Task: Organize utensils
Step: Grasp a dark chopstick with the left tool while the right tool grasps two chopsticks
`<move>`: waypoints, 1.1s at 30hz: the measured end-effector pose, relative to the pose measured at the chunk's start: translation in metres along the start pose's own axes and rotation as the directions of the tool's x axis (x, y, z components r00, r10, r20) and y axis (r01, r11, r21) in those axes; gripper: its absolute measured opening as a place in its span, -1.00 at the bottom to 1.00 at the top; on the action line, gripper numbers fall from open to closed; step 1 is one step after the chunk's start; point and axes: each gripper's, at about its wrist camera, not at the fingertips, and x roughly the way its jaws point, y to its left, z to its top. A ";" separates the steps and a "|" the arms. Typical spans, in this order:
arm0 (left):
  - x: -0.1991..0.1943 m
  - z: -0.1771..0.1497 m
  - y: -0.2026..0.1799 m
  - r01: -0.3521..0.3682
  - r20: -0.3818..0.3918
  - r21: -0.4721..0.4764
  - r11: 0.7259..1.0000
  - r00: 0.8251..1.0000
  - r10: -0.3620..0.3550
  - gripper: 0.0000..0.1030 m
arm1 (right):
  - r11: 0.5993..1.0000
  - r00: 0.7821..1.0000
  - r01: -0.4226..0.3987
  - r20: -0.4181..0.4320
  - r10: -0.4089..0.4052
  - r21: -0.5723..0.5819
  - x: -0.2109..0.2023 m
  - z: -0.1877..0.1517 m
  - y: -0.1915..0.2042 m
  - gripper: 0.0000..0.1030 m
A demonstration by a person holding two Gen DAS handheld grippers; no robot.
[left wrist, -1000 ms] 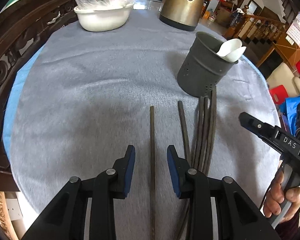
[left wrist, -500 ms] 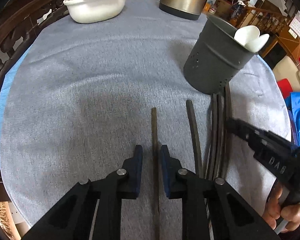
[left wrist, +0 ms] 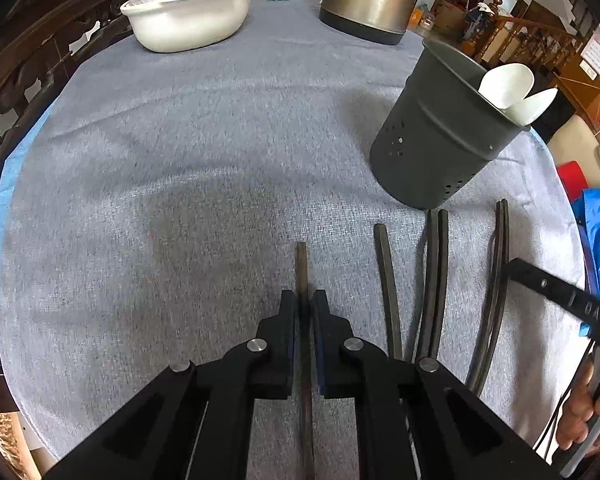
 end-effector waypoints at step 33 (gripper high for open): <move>-0.003 0.020 0.035 0.113 0.014 -0.021 0.993 0.994 -0.113 -0.90 | 0.988 1.000 -0.013 -0.005 0.014 0.152 0.010 0.033 -0.024 -0.66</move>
